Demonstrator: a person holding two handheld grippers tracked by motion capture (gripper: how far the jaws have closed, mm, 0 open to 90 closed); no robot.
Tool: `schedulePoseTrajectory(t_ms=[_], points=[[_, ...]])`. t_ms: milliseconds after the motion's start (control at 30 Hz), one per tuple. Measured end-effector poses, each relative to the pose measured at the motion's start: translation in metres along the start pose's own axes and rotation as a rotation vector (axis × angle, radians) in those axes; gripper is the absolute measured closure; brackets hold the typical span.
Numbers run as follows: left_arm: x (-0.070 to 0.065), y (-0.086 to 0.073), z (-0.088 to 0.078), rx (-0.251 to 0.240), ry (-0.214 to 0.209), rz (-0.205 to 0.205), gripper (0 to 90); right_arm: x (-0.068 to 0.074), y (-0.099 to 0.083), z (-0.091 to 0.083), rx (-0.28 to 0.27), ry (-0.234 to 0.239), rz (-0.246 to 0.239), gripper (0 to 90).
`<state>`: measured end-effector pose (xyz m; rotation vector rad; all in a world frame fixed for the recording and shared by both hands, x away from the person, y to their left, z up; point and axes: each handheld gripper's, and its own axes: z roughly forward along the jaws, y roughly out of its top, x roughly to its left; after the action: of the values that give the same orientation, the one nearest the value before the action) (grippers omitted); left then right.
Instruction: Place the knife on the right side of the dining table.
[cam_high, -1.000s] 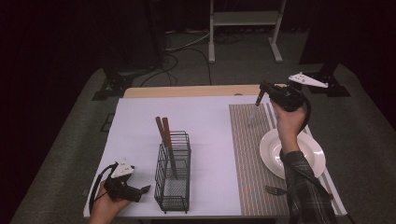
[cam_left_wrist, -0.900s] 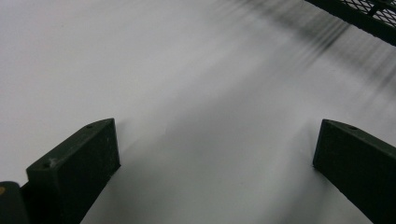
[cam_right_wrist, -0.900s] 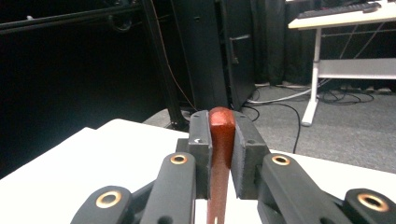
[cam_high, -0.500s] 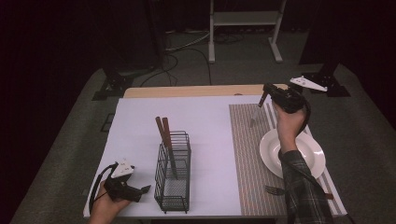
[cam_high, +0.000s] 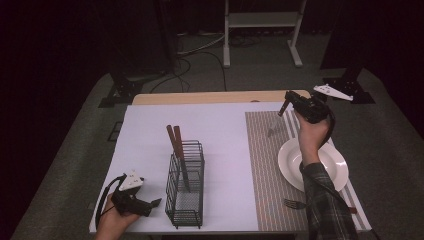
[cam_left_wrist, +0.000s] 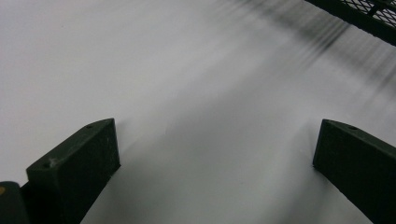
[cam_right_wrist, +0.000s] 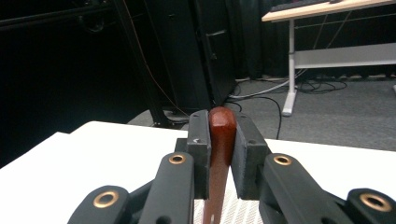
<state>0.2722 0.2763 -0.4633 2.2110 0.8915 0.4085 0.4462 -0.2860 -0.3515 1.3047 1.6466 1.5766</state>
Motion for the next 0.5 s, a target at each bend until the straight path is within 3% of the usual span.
schedulePoseTrajectory(t_ms=[500], points=[[0.0,0.0,0.0,0.0,0.0,-0.001,0.0,-0.019,-0.005,-0.02,0.031,-0.063,0.017,74.5]])
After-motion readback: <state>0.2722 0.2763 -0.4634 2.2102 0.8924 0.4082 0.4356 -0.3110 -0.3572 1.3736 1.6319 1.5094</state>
